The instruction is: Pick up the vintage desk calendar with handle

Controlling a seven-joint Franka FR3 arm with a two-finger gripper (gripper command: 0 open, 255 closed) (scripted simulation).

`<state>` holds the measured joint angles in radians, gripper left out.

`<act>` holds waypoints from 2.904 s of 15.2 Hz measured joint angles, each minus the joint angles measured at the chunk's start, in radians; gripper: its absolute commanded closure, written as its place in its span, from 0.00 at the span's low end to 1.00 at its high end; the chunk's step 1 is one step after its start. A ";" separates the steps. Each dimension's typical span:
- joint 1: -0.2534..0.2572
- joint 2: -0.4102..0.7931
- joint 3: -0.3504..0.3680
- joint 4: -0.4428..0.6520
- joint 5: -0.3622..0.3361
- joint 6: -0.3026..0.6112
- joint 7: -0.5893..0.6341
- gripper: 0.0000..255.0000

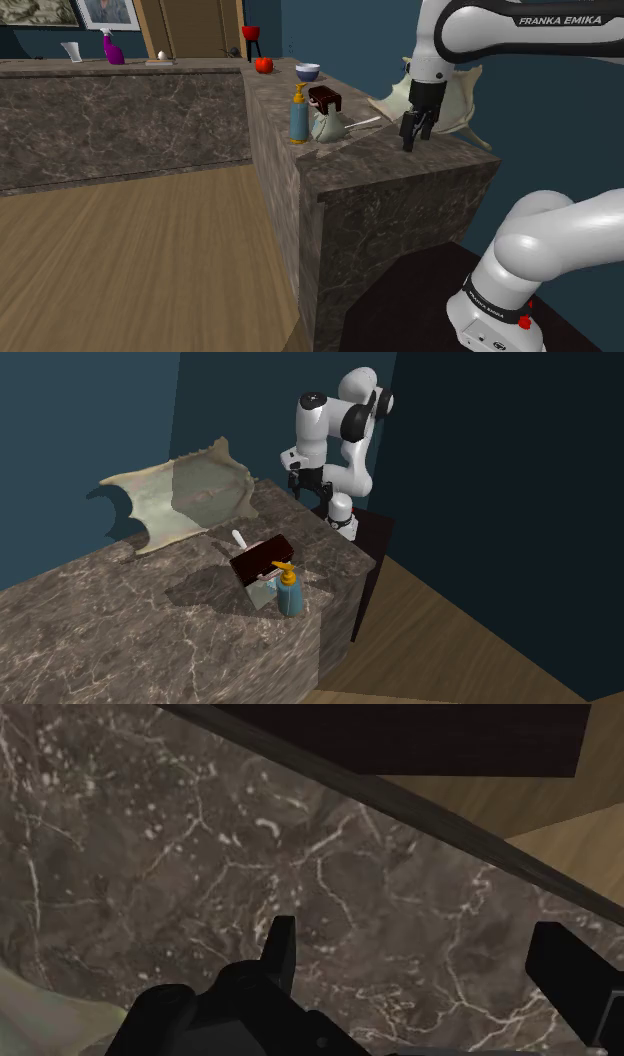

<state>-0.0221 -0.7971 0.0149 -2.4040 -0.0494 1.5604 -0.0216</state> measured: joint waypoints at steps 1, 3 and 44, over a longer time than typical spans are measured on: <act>0.000 0.000 0.000 0.000 0.000 0.000 0.000 0.00; -0.005 0.053 0.018 0.051 0.004 -0.001 0.031 0.00; -0.024 0.966 0.236 1.116 -0.160 -0.273 0.576 1.00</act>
<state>-0.0461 0.1692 0.2505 -1.2879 -0.2098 1.2869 0.5546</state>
